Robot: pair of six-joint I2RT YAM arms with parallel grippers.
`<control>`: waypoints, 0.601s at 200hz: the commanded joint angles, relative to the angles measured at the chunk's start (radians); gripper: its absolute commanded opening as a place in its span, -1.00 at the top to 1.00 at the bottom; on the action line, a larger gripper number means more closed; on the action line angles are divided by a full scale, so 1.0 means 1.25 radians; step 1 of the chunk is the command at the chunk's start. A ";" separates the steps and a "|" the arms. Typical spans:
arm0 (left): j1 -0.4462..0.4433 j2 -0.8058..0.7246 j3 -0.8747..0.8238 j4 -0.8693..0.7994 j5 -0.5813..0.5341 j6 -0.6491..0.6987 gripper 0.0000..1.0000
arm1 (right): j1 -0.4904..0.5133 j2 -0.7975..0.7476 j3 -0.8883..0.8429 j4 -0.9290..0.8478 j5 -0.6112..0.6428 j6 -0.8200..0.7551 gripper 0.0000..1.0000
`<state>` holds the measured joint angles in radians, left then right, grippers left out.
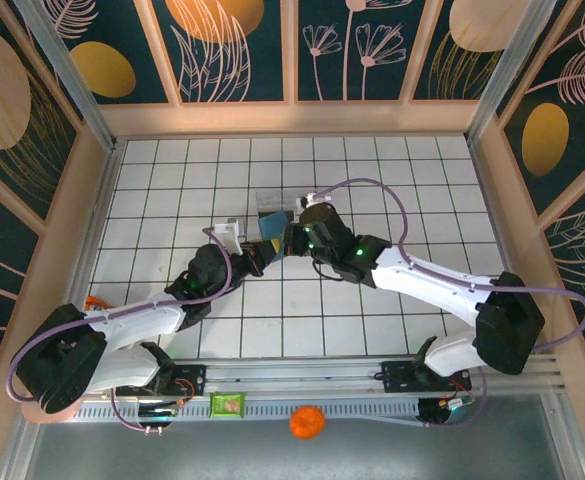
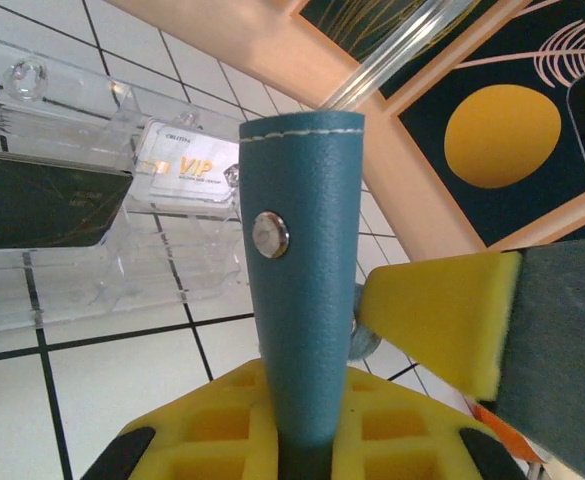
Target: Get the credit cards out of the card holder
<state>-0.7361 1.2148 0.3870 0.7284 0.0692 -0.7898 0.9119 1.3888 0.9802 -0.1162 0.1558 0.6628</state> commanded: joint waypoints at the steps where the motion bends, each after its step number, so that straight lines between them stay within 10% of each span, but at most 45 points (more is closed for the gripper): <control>1: 0.002 -0.021 0.001 0.058 -0.002 -0.006 1.00 | -0.040 -0.028 -0.044 -0.057 0.065 -0.014 1.00; 71: 0.002 -0.022 0.004 0.065 0.073 0.017 1.00 | -0.142 -0.129 -0.141 0.031 -0.102 -0.134 1.00; 94: 0.003 -0.017 0.002 0.070 0.117 0.024 1.00 | -0.213 -0.176 -0.202 0.120 -0.299 -0.174 0.15; 120: 0.003 -0.028 -0.010 0.075 0.121 0.019 1.00 | -0.251 -0.250 -0.291 0.250 -0.430 -0.154 -0.12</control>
<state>-0.7349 1.2106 0.3866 0.7578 0.1825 -0.7841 0.6262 1.1538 0.6964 0.0124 -0.1448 0.4984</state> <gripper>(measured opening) 0.101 0.514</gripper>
